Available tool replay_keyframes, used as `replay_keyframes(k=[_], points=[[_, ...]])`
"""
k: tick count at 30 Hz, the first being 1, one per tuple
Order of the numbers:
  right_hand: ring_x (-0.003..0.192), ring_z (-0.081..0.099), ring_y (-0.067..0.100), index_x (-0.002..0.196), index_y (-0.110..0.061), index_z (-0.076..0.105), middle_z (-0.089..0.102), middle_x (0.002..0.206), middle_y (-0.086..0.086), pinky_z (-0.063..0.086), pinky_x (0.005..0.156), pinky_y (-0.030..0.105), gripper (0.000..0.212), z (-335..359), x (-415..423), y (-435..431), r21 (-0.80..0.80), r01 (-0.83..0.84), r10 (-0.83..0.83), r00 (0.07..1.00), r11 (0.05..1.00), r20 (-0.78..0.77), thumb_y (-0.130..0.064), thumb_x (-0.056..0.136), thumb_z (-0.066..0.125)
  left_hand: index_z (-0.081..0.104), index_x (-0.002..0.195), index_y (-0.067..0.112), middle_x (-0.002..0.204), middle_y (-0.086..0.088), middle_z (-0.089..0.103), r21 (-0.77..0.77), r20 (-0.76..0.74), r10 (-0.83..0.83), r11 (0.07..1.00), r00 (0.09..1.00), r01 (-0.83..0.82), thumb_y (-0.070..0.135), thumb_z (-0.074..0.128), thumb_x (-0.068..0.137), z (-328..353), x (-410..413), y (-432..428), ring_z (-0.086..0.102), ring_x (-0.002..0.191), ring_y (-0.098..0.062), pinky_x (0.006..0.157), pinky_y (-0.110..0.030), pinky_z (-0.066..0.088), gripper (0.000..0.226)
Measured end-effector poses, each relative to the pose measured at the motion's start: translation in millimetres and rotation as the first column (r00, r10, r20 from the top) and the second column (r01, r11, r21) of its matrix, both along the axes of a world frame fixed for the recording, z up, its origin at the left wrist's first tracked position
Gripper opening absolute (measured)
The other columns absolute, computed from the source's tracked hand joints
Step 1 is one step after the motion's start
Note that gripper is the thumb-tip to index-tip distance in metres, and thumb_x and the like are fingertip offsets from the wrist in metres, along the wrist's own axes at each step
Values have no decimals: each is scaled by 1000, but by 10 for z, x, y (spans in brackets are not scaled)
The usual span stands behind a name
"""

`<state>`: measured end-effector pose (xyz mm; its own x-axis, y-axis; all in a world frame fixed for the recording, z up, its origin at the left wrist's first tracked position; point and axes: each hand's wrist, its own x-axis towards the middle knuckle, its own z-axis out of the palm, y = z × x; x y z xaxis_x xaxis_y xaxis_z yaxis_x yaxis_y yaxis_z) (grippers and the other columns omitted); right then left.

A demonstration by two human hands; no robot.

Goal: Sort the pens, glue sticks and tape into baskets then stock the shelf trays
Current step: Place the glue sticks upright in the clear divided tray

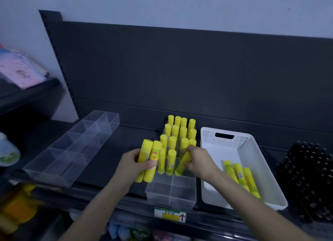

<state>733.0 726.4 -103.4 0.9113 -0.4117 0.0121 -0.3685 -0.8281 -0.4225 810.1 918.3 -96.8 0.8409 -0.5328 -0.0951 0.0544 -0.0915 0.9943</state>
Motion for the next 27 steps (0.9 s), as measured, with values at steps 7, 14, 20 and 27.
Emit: replay_keyframes(k=[7,14,20,27], points=[[93,61,30,106,-7,59,65,103,13,42,67,25,26,-124,110,126,74,9,-8,1000,997,-17,-12,81,62,67,81,9,57,7,67,10,-4,-27,1000,1000,27,-3,70,76,-66,69,78,61,51,1,44,-14,45,13],[86,62,28,96,-7,63,68,94,12,43,64,25,17,-174,96,111,53,50,-52,998,997,46,-12,80,60,67,81,7,57,8,67,10,10,-57,998,998,57,-1,72,74,-80,55,32,62,53,2,46,-13,46,12],[94,60,29,106,-7,61,66,103,13,39,67,24,30,-49,22,132,80,56,-58,998,995,25,-17,79,67,68,87,6,67,4,69,1,7,-86,996,996,86,0,73,73,-52,22,-3,65,58,-1,49,-15,49,15],[65,50,8,80,-9,69,58,68,-4,38,62,19,6,458,-147,223,439,-74,-37,970,896,239,-15,82,69,68,86,11,77,-1,73,-31,4,-161,986,987,161,4,73,74,22,-29,-92,68,70,-12,60,-25,54,15]])
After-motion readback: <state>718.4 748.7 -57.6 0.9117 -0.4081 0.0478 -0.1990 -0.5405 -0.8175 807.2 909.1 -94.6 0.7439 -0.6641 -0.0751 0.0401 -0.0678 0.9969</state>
